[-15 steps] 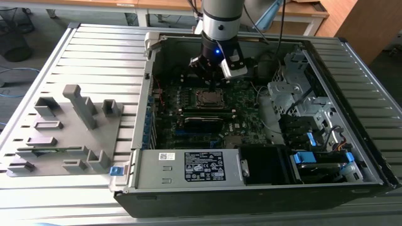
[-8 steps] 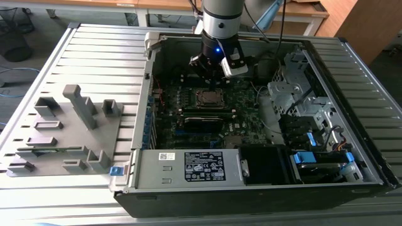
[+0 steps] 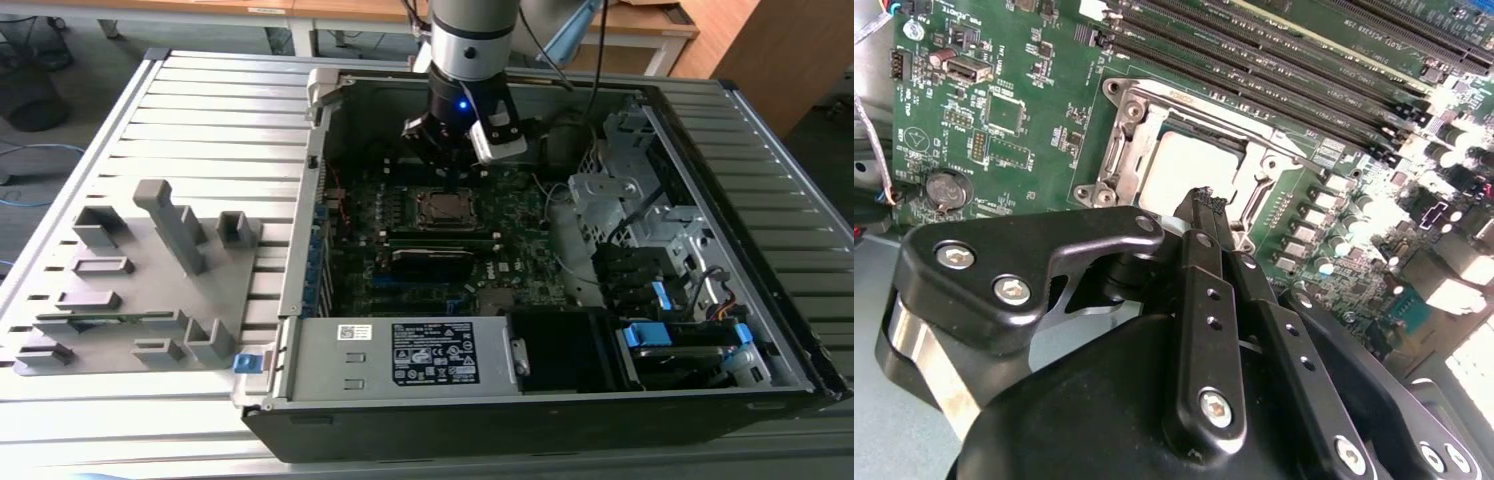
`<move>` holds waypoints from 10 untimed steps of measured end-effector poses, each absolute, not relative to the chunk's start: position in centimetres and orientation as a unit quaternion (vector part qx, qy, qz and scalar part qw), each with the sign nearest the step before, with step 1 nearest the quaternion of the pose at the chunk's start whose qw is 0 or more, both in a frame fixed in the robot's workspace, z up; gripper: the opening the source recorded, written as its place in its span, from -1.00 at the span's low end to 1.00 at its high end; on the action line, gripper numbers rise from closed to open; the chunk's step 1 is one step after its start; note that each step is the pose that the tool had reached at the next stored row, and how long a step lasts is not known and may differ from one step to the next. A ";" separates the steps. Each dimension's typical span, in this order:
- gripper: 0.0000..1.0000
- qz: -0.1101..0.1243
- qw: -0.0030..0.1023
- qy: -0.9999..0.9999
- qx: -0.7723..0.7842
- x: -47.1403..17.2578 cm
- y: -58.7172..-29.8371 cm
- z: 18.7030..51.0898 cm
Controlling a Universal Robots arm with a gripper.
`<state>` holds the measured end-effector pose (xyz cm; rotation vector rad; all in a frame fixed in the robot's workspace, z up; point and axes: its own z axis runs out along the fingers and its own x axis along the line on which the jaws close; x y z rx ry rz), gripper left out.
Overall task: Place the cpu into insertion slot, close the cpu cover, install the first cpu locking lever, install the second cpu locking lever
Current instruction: 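Install the second cpu locking lever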
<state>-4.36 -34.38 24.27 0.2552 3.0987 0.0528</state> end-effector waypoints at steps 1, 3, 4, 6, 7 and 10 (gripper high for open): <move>-0.79 0.017 0.016 0.996 0.082 -4.4 -34.4 24.4; -0.79 0.017 0.016 0.996 0.082 -4.4 -34.4 24.5; -0.79 0.017 0.016 0.996 0.082 -4.4 -34.4 24.6; -0.79 0.017 0.016 0.996 0.082 -4.4 -34.4 24.6; -0.79 0.017 0.016 0.996 0.082 -4.4 -34.4 24.6; -0.79 0.017 0.016 0.996 0.082 -4.4 -34.4 24.7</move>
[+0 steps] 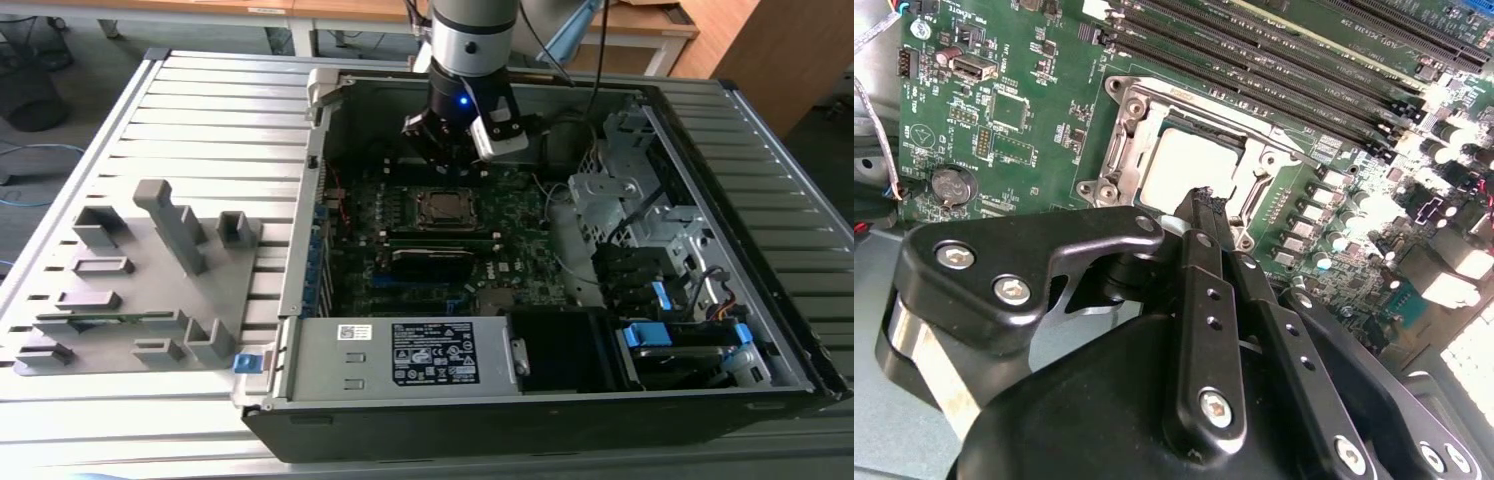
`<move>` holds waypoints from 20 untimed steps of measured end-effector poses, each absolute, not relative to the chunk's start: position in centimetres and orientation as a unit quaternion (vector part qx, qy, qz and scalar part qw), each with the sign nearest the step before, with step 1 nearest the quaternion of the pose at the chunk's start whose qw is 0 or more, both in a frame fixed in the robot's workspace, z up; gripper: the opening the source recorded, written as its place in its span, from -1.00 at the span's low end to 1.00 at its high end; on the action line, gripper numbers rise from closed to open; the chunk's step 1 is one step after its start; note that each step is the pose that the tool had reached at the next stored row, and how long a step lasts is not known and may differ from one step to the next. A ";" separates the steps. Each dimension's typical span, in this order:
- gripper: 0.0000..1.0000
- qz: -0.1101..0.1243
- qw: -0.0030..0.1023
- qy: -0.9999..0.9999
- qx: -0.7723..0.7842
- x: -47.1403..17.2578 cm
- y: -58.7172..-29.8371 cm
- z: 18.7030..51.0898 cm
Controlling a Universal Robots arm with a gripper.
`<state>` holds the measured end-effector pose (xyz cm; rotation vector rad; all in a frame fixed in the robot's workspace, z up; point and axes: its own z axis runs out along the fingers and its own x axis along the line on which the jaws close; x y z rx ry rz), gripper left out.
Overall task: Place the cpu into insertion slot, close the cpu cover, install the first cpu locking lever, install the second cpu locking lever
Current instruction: 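Install the second cpu locking lever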
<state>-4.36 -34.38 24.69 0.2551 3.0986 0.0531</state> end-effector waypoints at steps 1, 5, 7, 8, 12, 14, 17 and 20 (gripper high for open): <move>-0.79 0.017 0.016 0.996 0.082 -4.4 -34.4 24.7; -0.79 0.017 0.016 0.996 0.082 -4.4 -34.4 24.8; -0.79 0.017 0.016 0.996 0.082 -4.4 -34.4 24.9; -0.79 0.017 0.016 0.996 0.082 -4.4 -34.4 24.9; -0.79 0.017 0.016 0.996 0.082 -4.4 -34.4 24.9; -0.79 0.017 0.016 0.996 0.082 -4.4 -34.4 25.0; -0.79 0.017 0.016 0.996 0.082 -4.4 -34.4 25.0; -0.79 0.017 0.016 0.996 0.082 -4.4 -34.4 25.0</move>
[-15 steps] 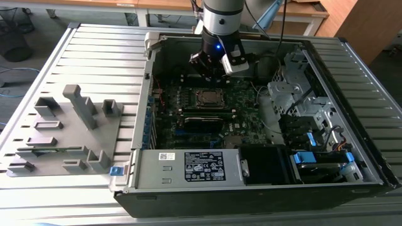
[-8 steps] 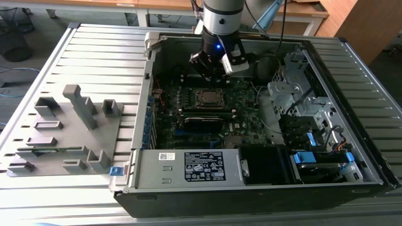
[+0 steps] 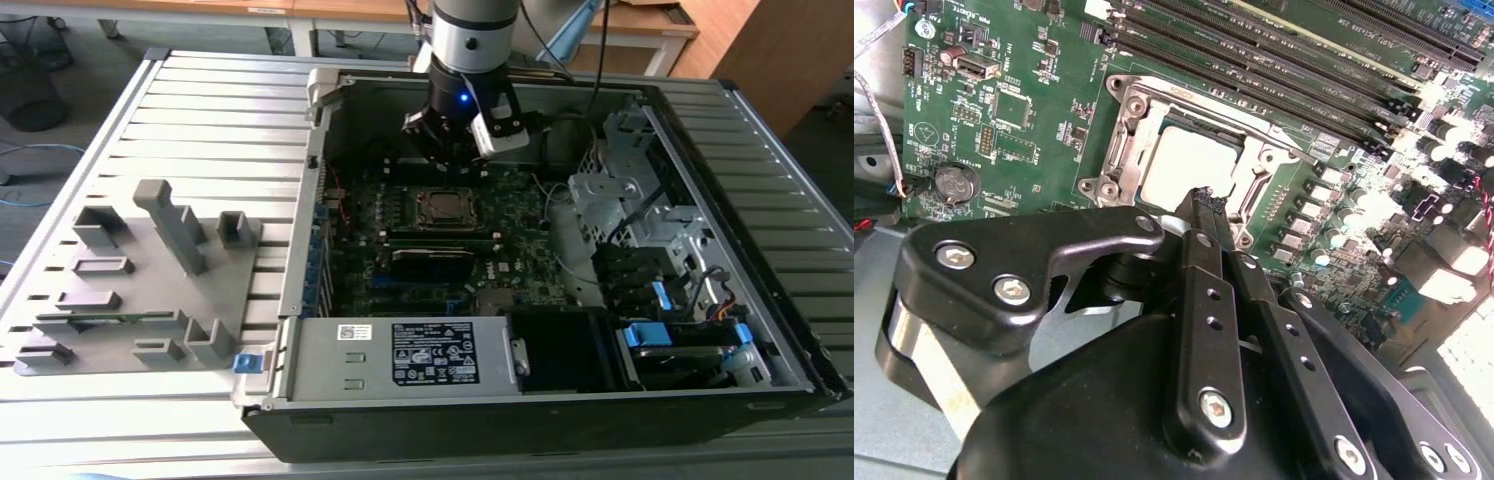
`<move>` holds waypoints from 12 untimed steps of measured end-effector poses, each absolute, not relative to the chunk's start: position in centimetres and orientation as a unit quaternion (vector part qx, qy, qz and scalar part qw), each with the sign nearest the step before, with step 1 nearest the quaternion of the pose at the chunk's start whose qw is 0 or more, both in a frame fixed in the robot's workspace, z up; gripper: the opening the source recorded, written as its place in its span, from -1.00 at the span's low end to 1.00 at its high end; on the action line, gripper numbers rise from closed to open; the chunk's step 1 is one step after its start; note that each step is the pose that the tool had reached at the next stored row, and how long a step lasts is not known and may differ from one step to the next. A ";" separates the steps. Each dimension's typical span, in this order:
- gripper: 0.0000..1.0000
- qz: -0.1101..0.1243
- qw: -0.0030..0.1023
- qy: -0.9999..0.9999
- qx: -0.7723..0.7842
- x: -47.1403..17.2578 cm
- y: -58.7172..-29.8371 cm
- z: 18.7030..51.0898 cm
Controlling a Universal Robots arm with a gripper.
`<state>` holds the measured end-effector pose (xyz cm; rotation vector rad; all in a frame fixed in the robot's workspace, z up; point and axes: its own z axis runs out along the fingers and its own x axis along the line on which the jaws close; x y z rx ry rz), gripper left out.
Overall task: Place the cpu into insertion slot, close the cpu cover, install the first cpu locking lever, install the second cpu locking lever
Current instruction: 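Install the second cpu locking lever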
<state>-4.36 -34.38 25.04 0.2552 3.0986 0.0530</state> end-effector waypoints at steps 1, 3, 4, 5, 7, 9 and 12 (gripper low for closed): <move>-0.79 0.017 0.016 0.996 0.082 -4.4 -34.4 25.0; -0.79 0.017 0.016 0.996 0.082 -4.4 -34.4 25.1; -0.79 0.017 0.016 0.996 0.082 -4.4 -34.4 25.1; -0.79 0.017 0.016 0.996 0.082 -4.4 -34.4 25.1; -0.79 0.017 0.016 0.996 0.082 -4.4 -34.4 25.2; -0.79 0.017 0.016 0.996 0.082 -4.4 -34.4 25.2; -0.79 0.017 0.016 0.996 0.082 -4.4 -34.4 25.2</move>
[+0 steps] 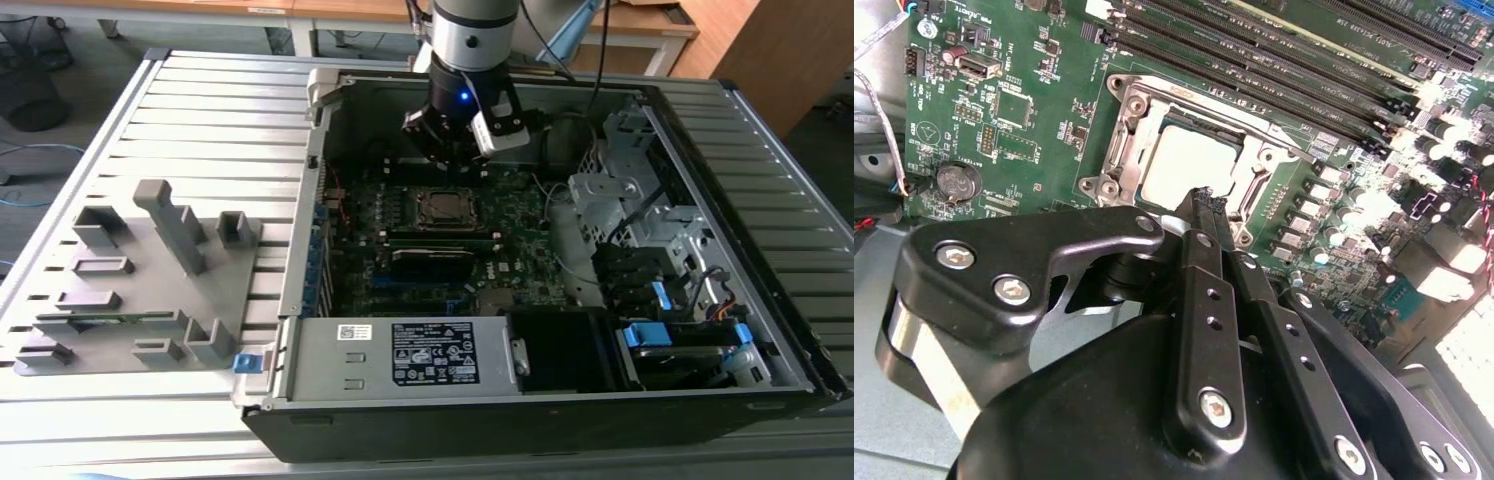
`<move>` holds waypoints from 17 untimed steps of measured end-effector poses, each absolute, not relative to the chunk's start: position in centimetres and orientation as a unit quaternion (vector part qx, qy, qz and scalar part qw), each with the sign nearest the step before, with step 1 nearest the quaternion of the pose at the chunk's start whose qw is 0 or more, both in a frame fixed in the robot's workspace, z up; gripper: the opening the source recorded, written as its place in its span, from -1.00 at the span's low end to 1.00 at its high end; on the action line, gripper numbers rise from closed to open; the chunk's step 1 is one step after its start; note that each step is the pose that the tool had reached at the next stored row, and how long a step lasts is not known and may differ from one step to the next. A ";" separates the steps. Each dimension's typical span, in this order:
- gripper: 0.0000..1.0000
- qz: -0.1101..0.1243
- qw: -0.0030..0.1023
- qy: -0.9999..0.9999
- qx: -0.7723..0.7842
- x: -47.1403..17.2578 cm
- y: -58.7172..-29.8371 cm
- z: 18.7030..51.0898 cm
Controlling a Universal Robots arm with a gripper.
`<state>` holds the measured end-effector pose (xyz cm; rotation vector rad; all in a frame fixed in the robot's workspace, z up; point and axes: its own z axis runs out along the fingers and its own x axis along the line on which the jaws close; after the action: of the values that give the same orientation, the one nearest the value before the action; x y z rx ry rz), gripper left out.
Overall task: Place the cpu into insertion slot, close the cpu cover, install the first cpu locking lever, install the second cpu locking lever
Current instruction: 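Install the second cpu locking lever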
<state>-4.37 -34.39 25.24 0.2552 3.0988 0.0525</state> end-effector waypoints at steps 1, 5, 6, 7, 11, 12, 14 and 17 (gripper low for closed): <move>-0.79 0.017 0.016 0.996 0.082 -4.4 -34.4 25.3; -0.79 0.017 0.016 0.996 0.082 -4.4 -34.4 25.3; -0.79 0.017 0.016 0.996 0.082 -4.4 -34.4 25.4; -0.79 0.017 0.016 0.996 0.082 -4.4 -34.4 25.4; -0.79 0.017 0.016 0.996 0.082 -4.4 -34.5 25.4; -0.79 0.017 0.016 0.996 0.082 -4.4 -34.5 25.4; -0.79 0.017 0.016 0.996 0.082 -4.4 -34.5 25.4; -0.79 0.017 0.016 0.996 0.082 -4.4 -34.7 25.4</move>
<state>-4.36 -34.66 25.37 0.2552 3.0986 0.0530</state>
